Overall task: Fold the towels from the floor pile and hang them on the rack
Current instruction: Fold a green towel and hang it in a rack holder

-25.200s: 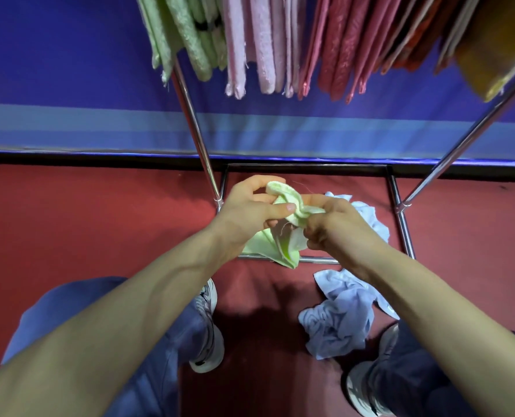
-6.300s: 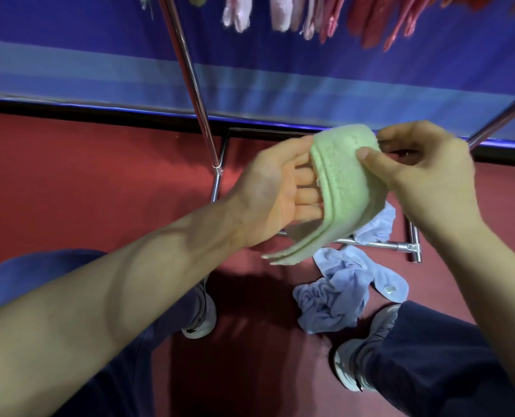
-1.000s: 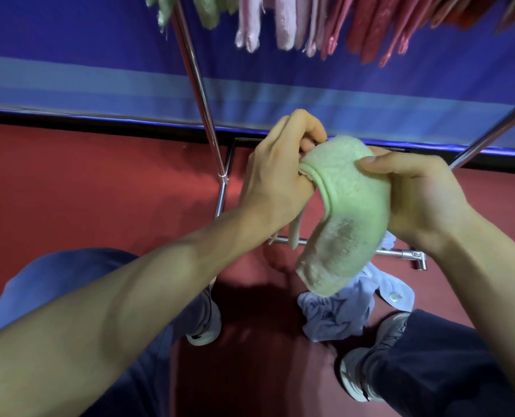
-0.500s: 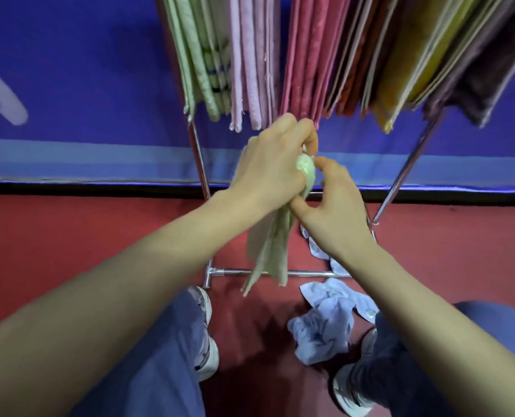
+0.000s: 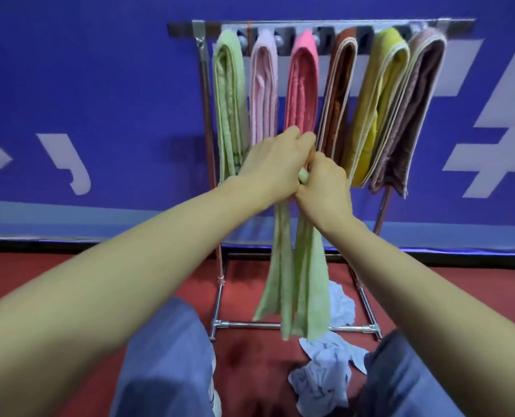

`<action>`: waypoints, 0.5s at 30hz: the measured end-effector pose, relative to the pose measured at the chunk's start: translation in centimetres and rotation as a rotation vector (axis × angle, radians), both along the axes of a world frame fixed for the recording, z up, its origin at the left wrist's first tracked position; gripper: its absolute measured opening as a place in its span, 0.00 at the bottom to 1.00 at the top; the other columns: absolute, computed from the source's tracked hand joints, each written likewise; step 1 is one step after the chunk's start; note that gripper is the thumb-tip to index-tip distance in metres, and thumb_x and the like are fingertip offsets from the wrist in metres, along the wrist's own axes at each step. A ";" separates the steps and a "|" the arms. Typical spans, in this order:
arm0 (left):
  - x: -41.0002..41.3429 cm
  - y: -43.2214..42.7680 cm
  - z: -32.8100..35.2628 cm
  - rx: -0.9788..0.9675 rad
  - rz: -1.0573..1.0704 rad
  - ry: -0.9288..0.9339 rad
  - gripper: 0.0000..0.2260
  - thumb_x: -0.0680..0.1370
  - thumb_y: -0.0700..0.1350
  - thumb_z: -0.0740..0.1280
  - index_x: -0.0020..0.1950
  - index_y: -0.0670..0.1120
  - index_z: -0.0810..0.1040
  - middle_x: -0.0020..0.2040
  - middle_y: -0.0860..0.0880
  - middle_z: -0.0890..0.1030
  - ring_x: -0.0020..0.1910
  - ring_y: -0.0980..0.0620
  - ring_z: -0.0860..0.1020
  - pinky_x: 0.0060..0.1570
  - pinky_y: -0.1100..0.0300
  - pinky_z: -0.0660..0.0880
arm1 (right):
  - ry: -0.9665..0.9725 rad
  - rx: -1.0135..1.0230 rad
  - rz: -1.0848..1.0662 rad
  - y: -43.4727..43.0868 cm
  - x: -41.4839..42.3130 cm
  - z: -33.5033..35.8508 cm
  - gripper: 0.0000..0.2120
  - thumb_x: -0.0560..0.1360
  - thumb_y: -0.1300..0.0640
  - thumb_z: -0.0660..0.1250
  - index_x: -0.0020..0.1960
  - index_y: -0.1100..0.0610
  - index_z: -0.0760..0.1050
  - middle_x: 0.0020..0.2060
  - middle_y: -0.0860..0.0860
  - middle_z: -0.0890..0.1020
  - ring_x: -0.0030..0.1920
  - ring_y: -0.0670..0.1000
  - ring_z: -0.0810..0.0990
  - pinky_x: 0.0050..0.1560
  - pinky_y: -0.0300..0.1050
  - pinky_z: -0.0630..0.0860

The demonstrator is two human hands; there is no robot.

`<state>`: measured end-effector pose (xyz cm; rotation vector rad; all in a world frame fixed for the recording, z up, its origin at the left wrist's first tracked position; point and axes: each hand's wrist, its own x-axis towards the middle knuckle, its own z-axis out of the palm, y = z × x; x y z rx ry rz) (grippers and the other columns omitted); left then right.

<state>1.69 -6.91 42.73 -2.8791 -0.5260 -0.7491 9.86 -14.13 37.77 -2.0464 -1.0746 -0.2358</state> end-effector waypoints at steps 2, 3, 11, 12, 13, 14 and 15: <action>-0.5 -0.4 0.1 -0.056 0.067 -0.002 0.16 0.71 0.40 0.70 0.57 0.45 0.71 0.54 0.44 0.72 0.50 0.36 0.77 0.42 0.46 0.70 | -0.038 -0.028 0.005 -0.6 0.0 1.2 0.17 0.69 0.58 0.68 0.56 0.58 0.73 0.51 0.57 0.79 0.52 0.62 0.78 0.47 0.53 0.73; -0.7 -0.5 0.0 -0.101 0.094 -0.021 0.15 0.72 0.41 0.70 0.57 0.45 0.71 0.54 0.43 0.72 0.51 0.35 0.77 0.44 0.46 0.72 | -0.058 -0.035 0.006 -1.0 0.0 1.7 0.18 0.68 0.59 0.69 0.57 0.58 0.74 0.52 0.57 0.79 0.52 0.62 0.78 0.47 0.53 0.72; -1.0 -1.4 -2.5 -0.408 0.222 -0.109 0.12 0.76 0.44 0.65 0.59 0.43 0.70 0.57 0.41 0.76 0.55 0.35 0.77 0.43 0.49 0.69 | -0.134 0.072 0.035 -3.0 -1.3 4.4 0.18 0.72 0.61 0.64 0.61 0.59 0.74 0.58 0.57 0.77 0.57 0.62 0.77 0.54 0.53 0.72; -1.2 -1.4 -2.4 -0.414 0.219 -0.131 0.11 0.76 0.42 0.64 0.58 0.43 0.71 0.56 0.41 0.78 0.54 0.35 0.77 0.43 0.48 0.70 | -0.156 0.063 0.022 -3.2 -1.2 4.4 0.17 0.72 0.61 0.64 0.61 0.58 0.74 0.57 0.56 0.77 0.55 0.62 0.77 0.51 0.53 0.72; -1.3 -1.3 -2.3 -0.419 0.211 -0.154 0.11 0.75 0.40 0.63 0.57 0.43 0.71 0.54 0.40 0.79 0.53 0.34 0.77 0.44 0.48 0.72 | -0.184 0.040 -0.003 -3.5 -1.2 4.2 0.16 0.72 0.60 0.64 0.60 0.57 0.74 0.56 0.55 0.76 0.53 0.63 0.77 0.47 0.53 0.72; -1.4 -1.3 -2.0 -0.426 0.200 -0.174 0.11 0.75 0.39 0.62 0.57 0.44 0.71 0.54 0.40 0.80 0.52 0.34 0.78 0.45 0.47 0.73 | -0.210 0.001 -0.034 -3.6 -1.1 3.9 0.15 0.72 0.59 0.64 0.59 0.56 0.73 0.55 0.54 0.75 0.50 0.63 0.78 0.43 0.52 0.70; -1.5 -1.3 -1.7 -0.435 0.190 -0.187 0.12 0.74 0.38 0.61 0.57 0.44 0.71 0.54 0.40 0.80 0.52 0.34 0.78 0.47 0.46 0.75 | -0.228 -0.044 -0.063 -3.7 -1.0 3.6 0.15 0.72 0.58 0.65 0.59 0.55 0.72 0.54 0.53 0.73 0.49 0.63 0.78 0.40 0.50 0.68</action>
